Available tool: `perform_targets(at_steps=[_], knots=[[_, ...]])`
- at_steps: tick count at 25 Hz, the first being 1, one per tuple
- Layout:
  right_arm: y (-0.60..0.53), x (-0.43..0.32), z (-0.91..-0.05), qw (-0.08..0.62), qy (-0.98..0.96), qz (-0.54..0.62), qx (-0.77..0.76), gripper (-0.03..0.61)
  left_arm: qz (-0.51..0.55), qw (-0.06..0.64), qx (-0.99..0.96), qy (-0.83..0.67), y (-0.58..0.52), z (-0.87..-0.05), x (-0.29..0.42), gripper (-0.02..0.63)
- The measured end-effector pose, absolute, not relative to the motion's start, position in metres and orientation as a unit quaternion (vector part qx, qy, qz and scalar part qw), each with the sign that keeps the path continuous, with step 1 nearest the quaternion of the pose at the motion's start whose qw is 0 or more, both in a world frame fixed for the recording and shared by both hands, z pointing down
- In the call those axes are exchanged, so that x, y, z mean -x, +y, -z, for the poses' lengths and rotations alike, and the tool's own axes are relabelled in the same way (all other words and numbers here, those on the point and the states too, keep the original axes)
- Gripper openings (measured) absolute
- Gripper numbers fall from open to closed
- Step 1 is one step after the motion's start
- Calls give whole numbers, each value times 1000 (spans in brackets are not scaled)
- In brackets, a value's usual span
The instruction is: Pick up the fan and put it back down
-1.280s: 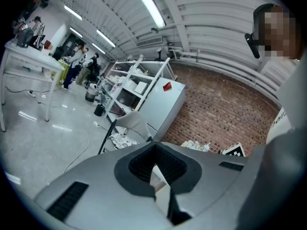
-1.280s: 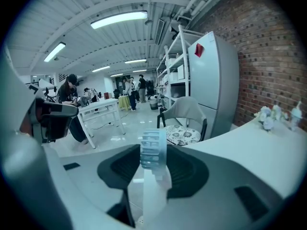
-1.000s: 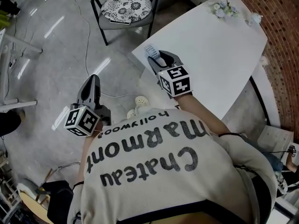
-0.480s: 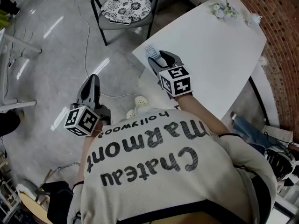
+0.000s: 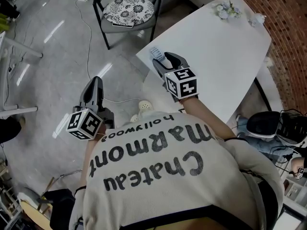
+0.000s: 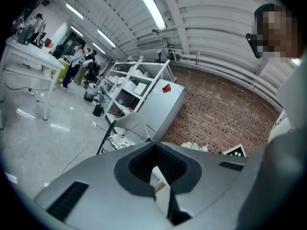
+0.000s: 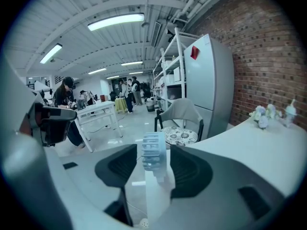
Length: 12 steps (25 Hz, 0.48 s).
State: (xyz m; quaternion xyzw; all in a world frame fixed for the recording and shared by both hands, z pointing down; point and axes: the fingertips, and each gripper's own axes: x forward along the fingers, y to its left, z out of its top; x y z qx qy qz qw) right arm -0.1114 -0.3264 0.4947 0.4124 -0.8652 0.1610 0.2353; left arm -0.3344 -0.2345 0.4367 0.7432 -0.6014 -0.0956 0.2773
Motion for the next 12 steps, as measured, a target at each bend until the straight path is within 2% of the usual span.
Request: perform_targets(at_steps=[12], knots=[[-300, 104, -477, 215, -851, -166, -450, 222, 100, 271, -759, -584, -214, -424, 336, 0]])
